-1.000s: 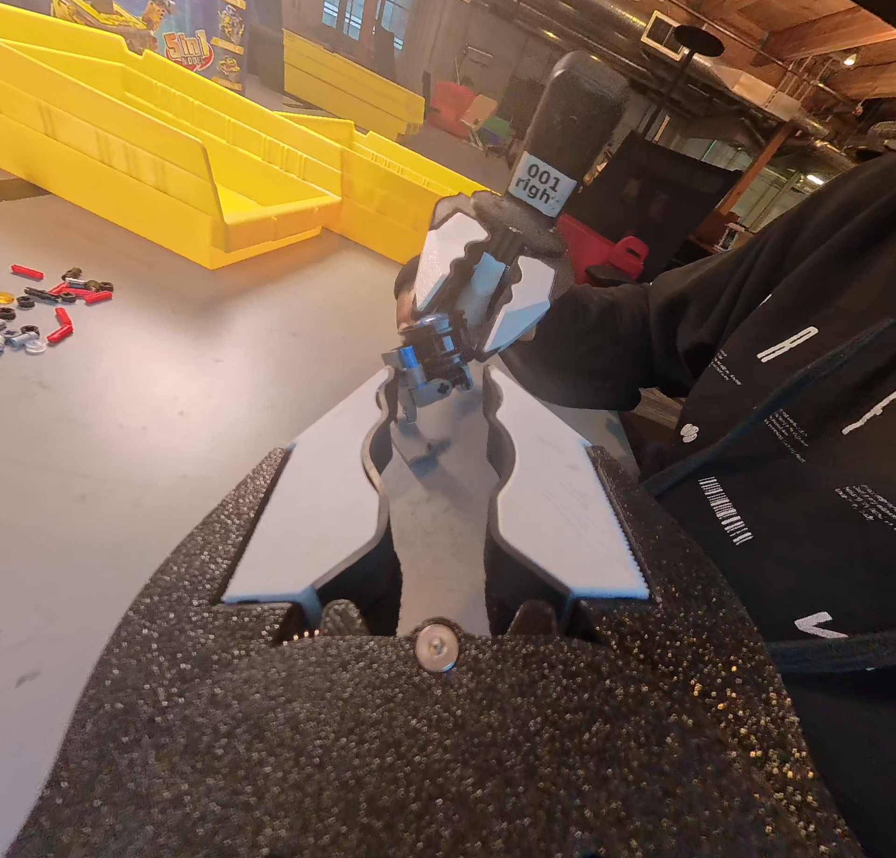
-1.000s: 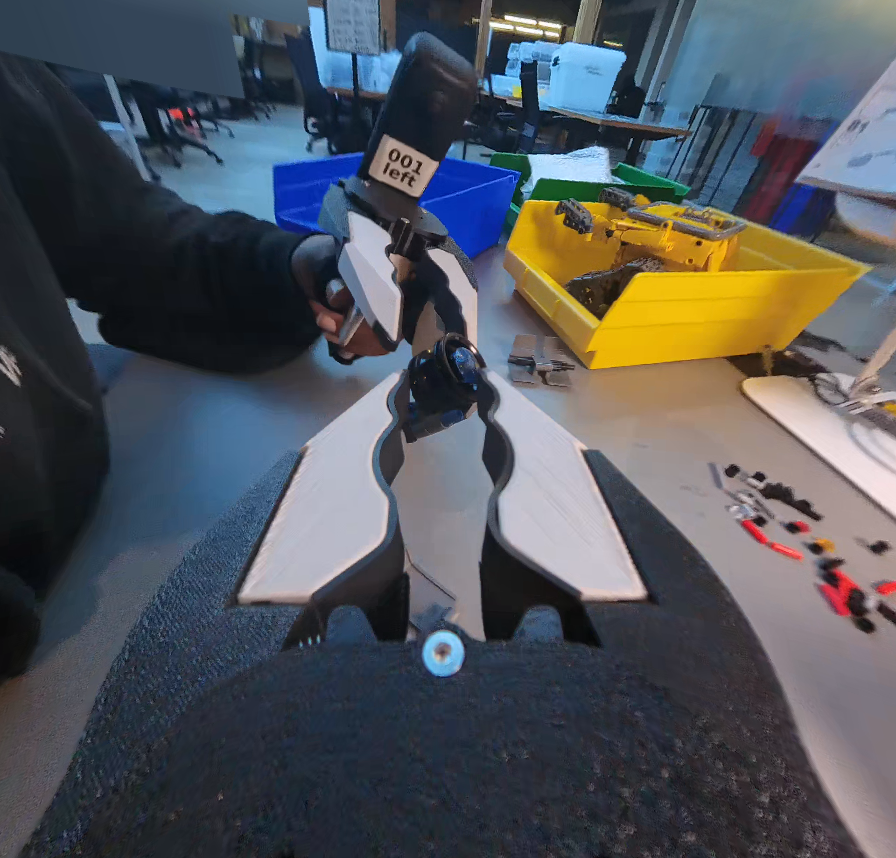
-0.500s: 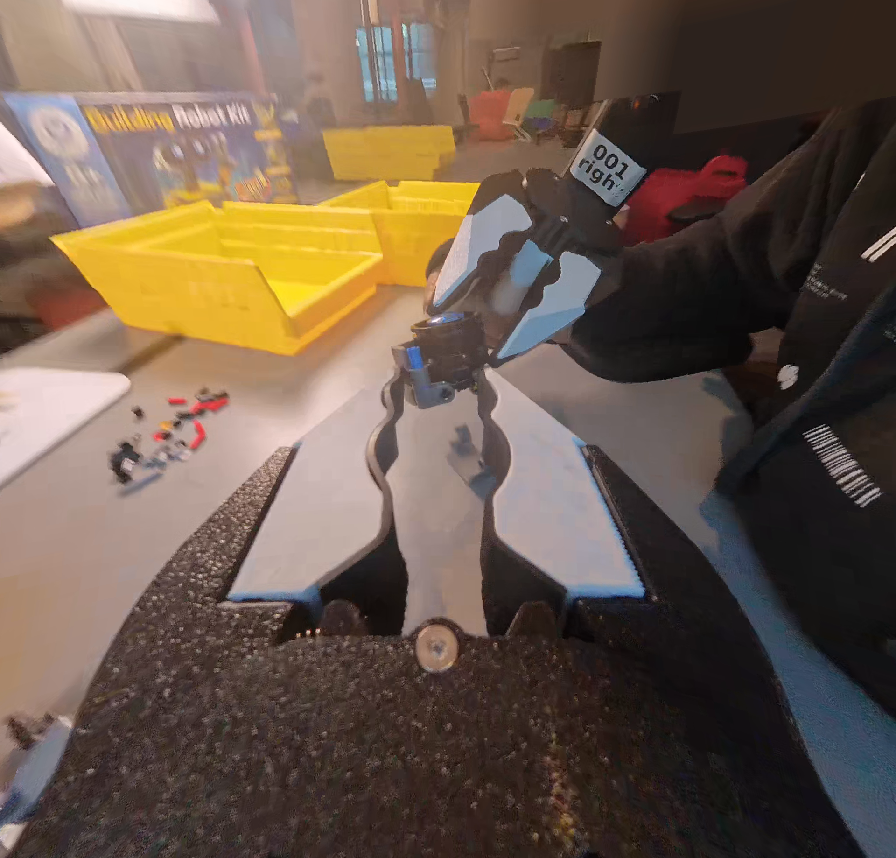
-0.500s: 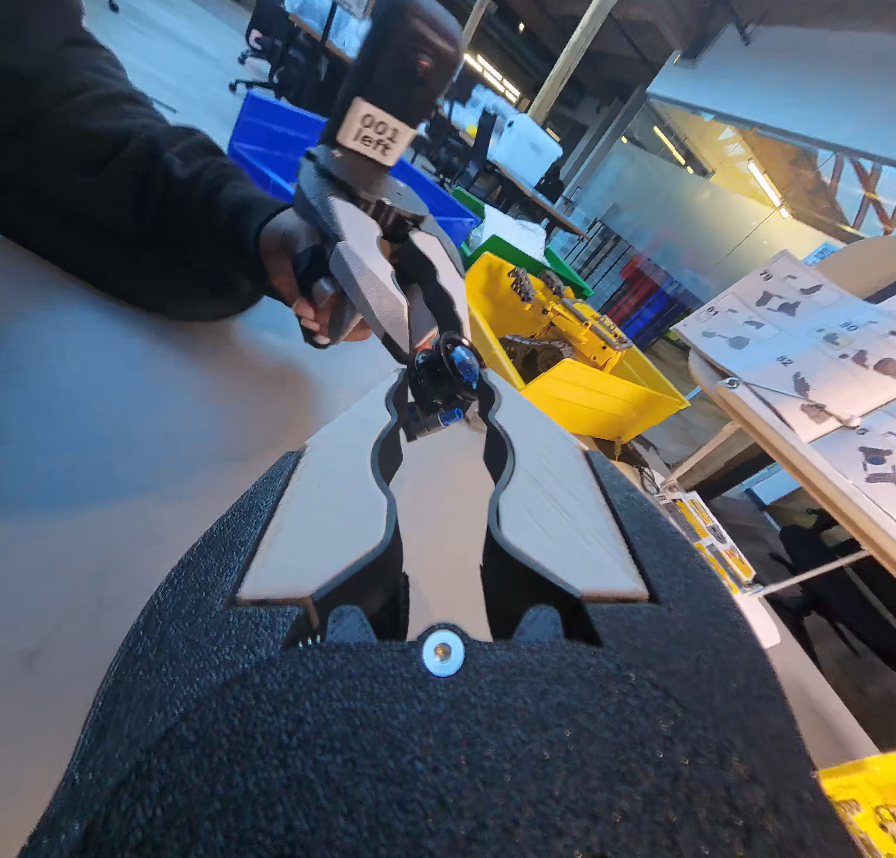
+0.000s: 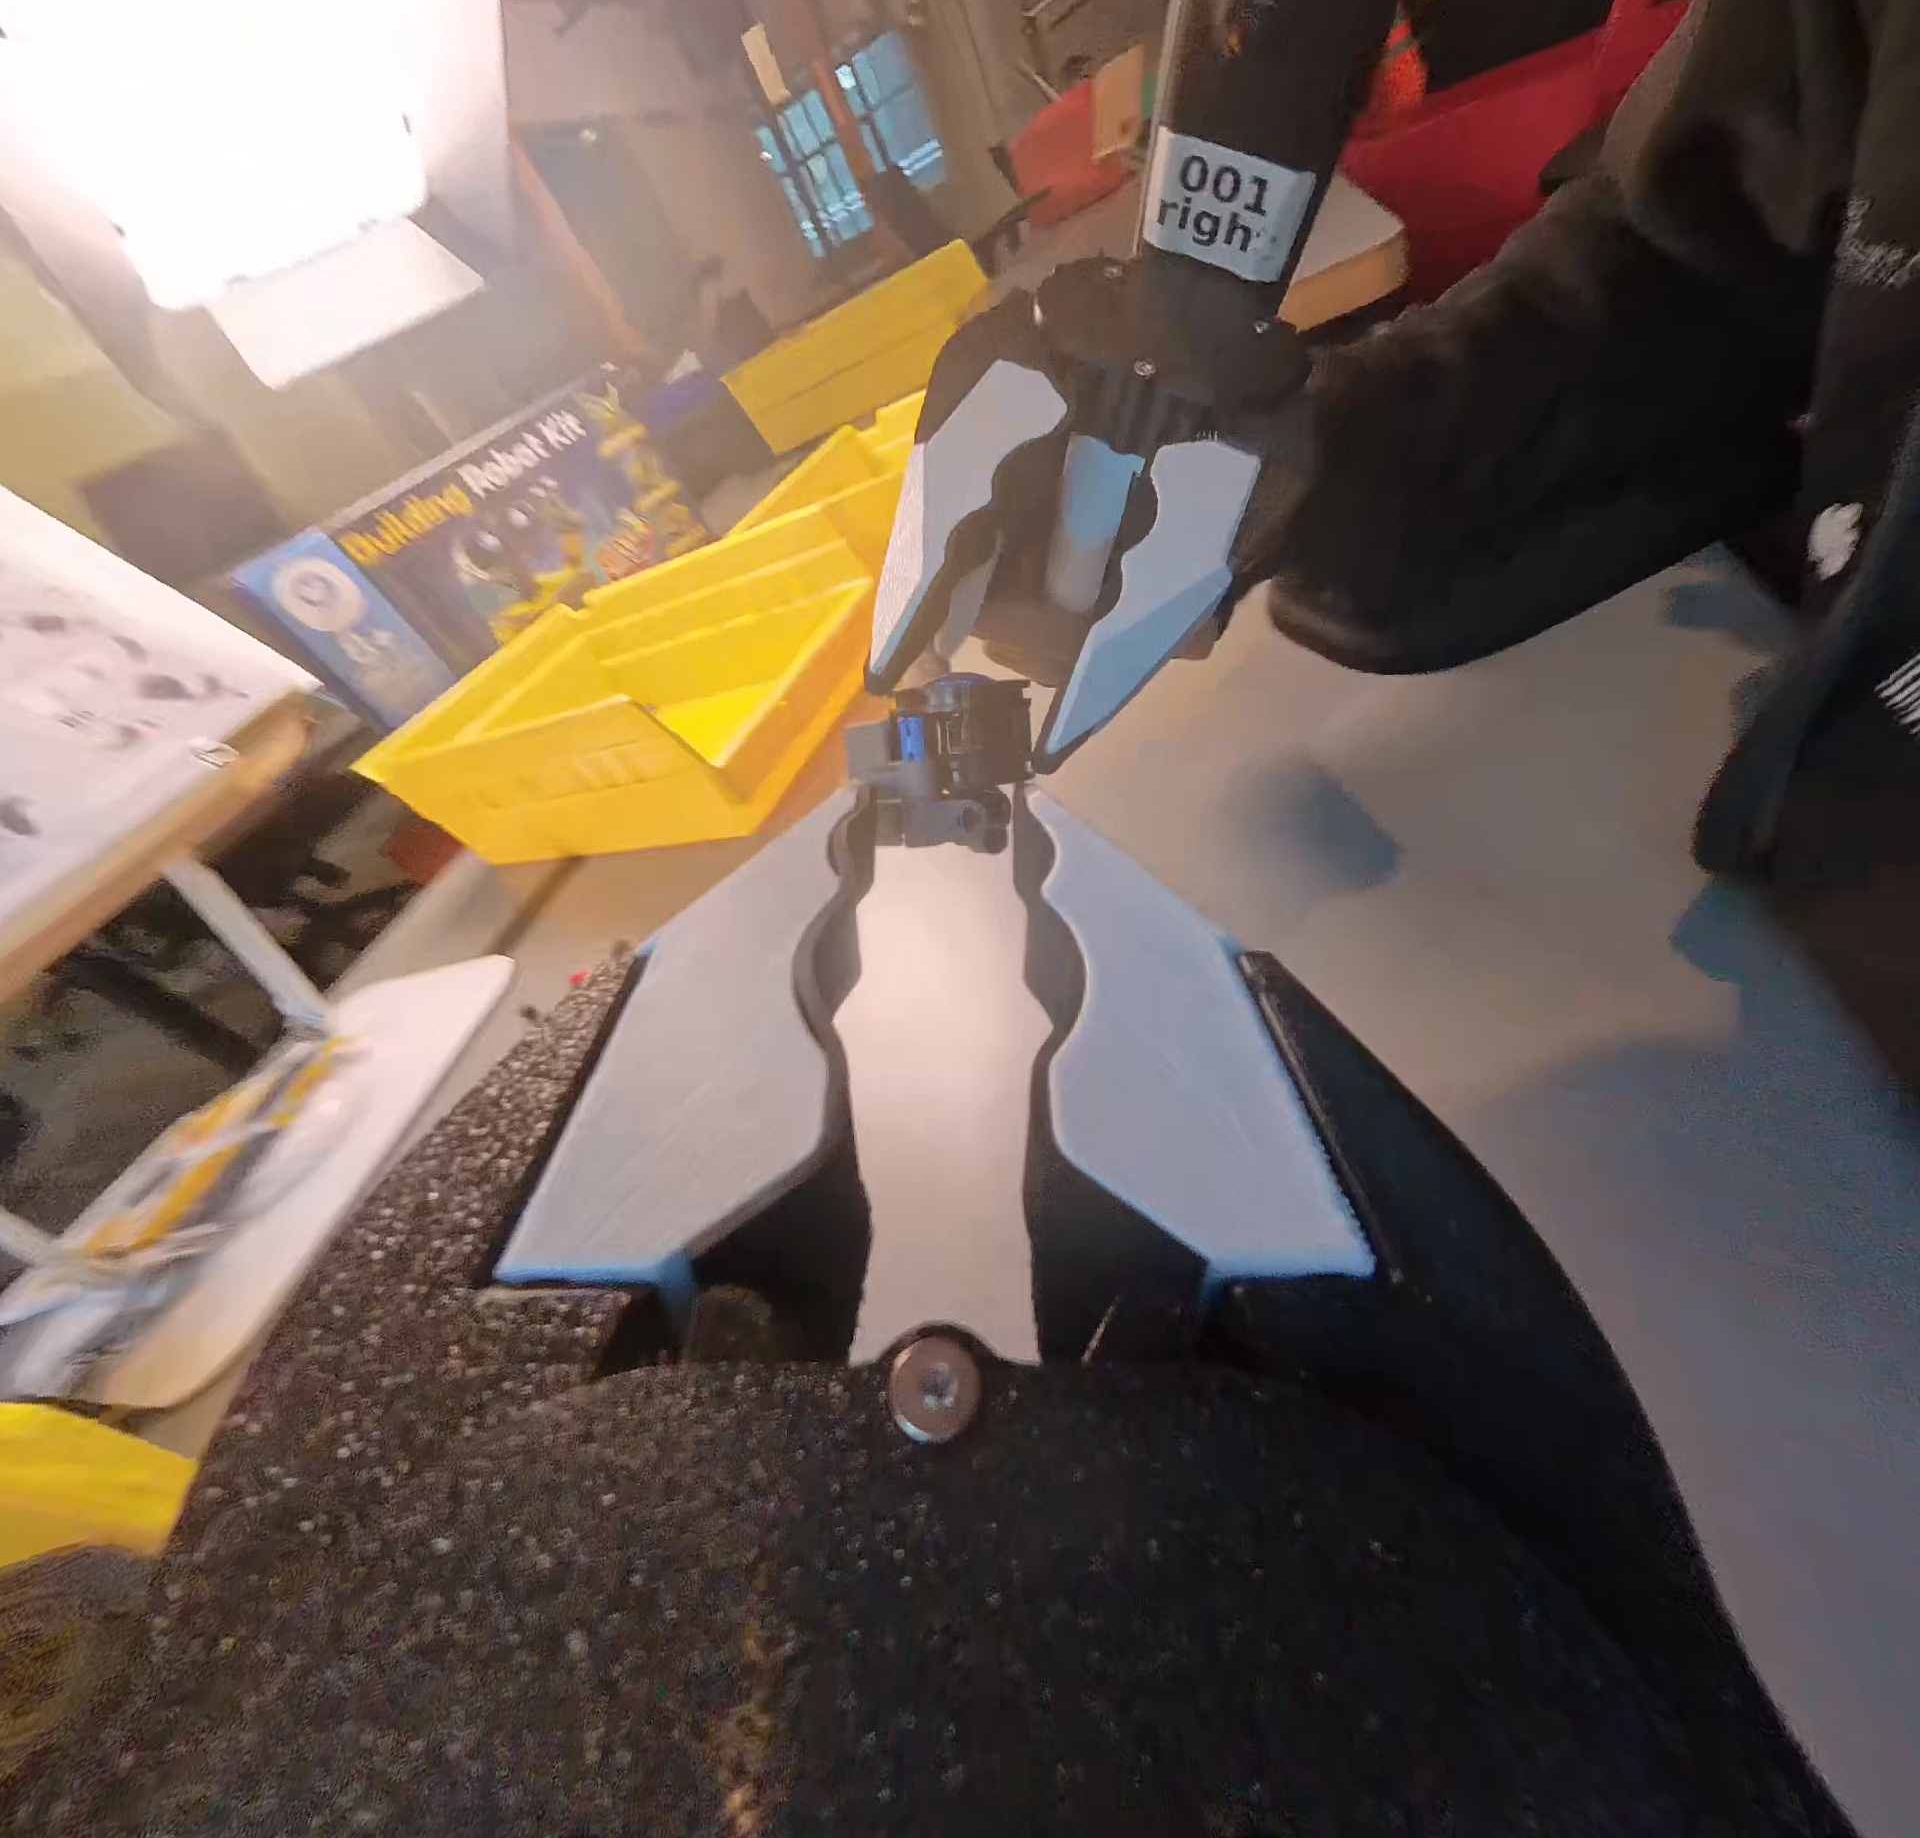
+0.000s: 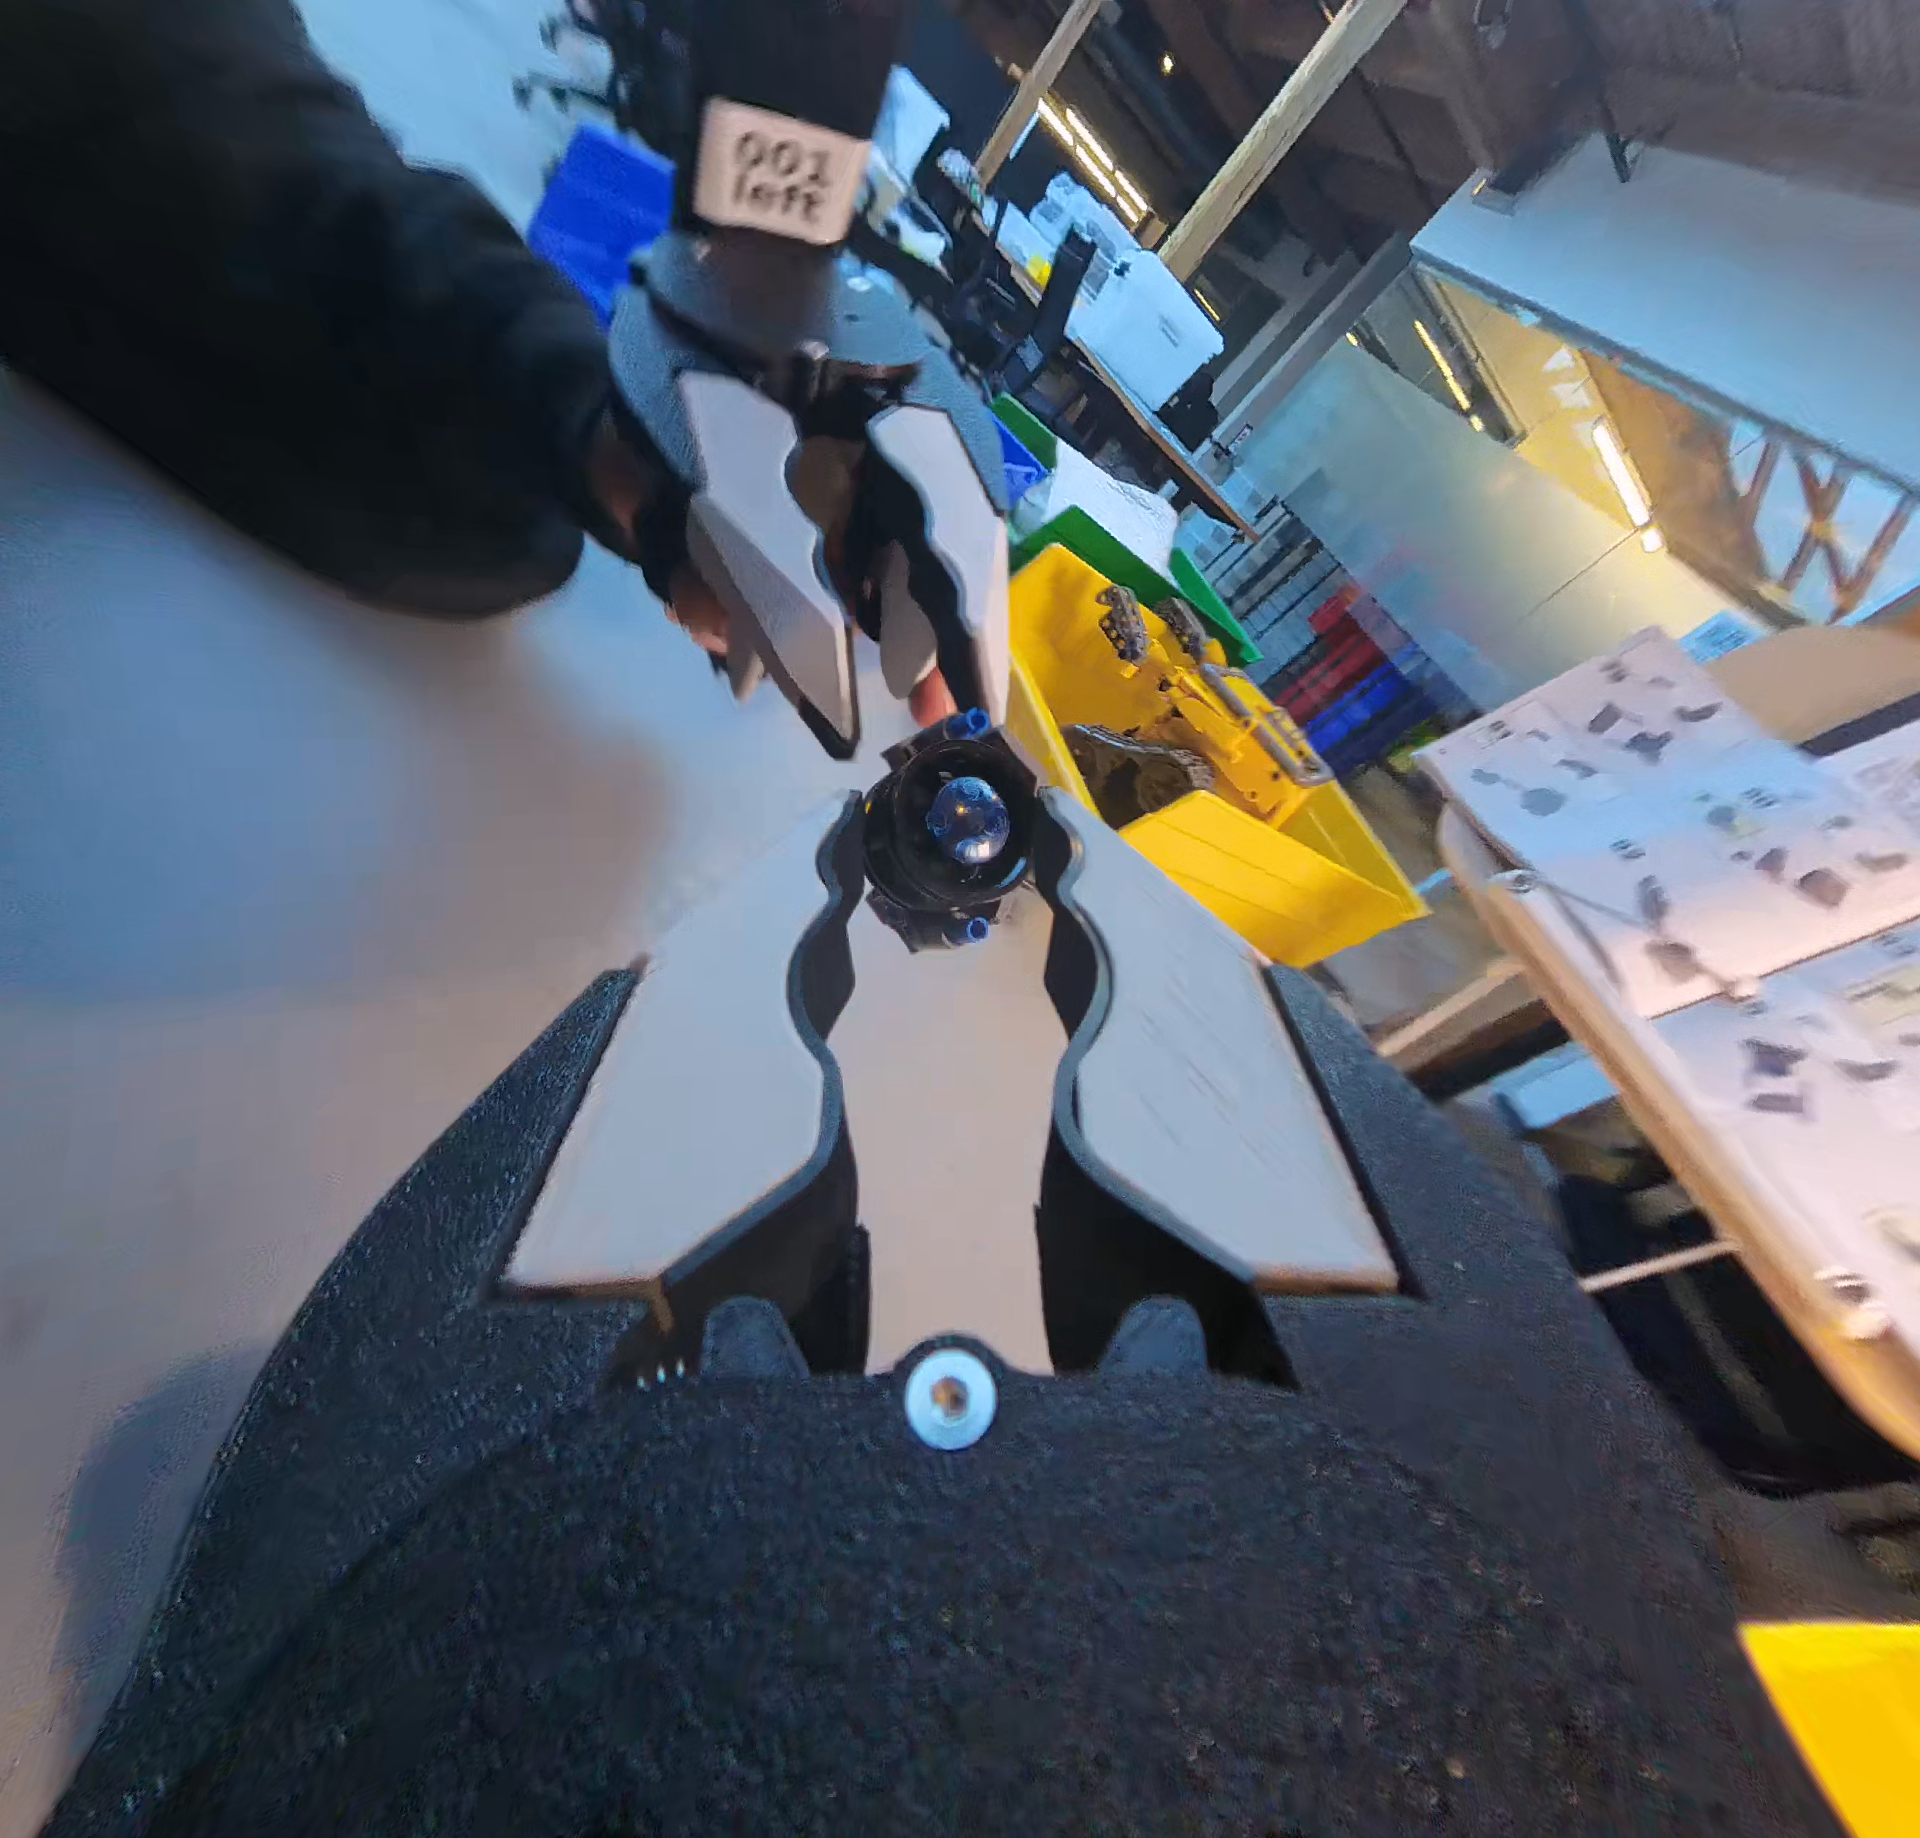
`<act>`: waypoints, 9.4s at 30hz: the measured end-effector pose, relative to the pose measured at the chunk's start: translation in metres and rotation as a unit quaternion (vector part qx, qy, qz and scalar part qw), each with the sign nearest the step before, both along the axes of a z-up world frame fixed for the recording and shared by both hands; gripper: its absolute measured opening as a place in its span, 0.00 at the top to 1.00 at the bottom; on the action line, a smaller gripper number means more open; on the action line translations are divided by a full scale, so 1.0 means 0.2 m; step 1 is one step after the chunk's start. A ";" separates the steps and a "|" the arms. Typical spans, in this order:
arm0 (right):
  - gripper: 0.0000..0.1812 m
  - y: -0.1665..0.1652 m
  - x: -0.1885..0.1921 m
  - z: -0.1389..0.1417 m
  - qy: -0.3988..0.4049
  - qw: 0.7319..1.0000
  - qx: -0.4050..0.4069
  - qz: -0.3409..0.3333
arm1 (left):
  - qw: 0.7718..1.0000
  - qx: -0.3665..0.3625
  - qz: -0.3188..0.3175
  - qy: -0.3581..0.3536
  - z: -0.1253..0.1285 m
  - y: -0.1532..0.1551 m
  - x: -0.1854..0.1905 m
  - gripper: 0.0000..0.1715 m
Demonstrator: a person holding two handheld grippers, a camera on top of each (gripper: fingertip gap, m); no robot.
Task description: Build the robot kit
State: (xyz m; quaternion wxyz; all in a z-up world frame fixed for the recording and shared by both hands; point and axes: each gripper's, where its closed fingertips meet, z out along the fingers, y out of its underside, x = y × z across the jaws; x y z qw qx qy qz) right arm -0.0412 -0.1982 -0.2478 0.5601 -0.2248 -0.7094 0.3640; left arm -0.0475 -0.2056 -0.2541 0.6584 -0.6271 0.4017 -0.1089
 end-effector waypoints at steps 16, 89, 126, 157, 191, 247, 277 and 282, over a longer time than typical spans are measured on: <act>0.81 -0.07 0.03 0.00 0.050 0.993 0.108 -0.002 | 0.997 -0.058 -0.042 -0.016 -0.03 -0.03 0.00 0.82; 0.72 -0.31 0.20 -0.19 -0.236 0.929 -0.150 0.242 | 0.900 -0.308 -0.309 0.025 -0.32 -0.30 0.26 0.71; 0.81 -0.26 0.17 -0.49 -0.298 0.944 0.076 0.121 | 0.883 -0.370 -0.263 0.118 -0.56 -0.27 0.23 0.71; 0.77 0.13 0.22 -0.54 -0.353 0.927 -0.125 -0.004 | 0.926 -0.333 -0.130 0.123 -0.56 -0.17 0.12 0.84; 0.93 -0.07 0.07 0.03 -0.172 0.859 -0.458 0.148 | 0.927 -0.265 -0.175 -0.199 -0.03 -0.13 0.13 1.00; 0.93 -0.09 0.07 -0.08 -0.159 0.966 -0.167 0.113 | 0.763 -0.428 -0.307 -0.375 0.01 -0.16 0.14 0.99; 0.70 -0.14 0.17 -0.58 -0.410 0.908 -0.085 0.036 | 0.844 -0.367 -0.103 -0.377 -0.11 0.08 -0.16 1.00; 0.77 -0.22 0.37 -0.53 -0.450 0.879 -0.113 0.106 | 0.847 -0.360 -0.095 -0.381 -0.10 0.08 -0.20 1.00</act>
